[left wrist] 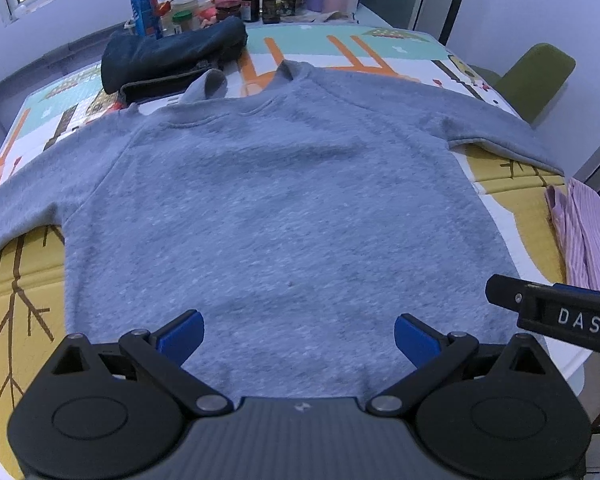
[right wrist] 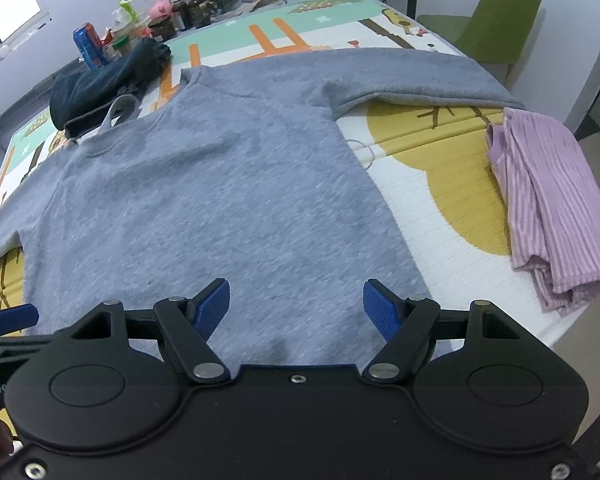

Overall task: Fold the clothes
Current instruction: 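Move the right gripper to the sweatshirt sleeve cuff nearest it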

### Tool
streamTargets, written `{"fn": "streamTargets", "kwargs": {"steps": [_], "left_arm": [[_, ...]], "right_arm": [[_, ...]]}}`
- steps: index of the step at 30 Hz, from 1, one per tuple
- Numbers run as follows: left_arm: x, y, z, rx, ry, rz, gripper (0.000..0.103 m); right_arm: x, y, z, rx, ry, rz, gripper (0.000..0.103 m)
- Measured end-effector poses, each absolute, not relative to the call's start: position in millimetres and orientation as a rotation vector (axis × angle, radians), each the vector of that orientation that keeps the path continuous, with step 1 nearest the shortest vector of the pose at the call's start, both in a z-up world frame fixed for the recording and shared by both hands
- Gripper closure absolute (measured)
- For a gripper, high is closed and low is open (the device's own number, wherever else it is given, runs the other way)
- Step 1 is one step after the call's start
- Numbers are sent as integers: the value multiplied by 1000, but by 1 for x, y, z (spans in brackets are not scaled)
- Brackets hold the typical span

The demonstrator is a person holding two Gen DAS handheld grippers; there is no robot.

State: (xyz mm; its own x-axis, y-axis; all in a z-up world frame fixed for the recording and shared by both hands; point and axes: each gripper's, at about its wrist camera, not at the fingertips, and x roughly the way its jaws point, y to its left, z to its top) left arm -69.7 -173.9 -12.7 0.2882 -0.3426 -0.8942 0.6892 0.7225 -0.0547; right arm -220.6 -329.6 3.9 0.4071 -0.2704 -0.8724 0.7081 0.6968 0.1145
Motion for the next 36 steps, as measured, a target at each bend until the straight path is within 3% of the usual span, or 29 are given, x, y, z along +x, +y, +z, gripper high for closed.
{"fn": "streamTargets", "kwargs": {"steps": [21,36], "left_arm": [[-95,-360,-18,317,1064,-608,0],[-85,-470,-34,339,1019,-627,0]], "right_arm": [[-237,-540,3,494,948,-575,31],[-268,-741,-33,700,861,-541,31]]}}
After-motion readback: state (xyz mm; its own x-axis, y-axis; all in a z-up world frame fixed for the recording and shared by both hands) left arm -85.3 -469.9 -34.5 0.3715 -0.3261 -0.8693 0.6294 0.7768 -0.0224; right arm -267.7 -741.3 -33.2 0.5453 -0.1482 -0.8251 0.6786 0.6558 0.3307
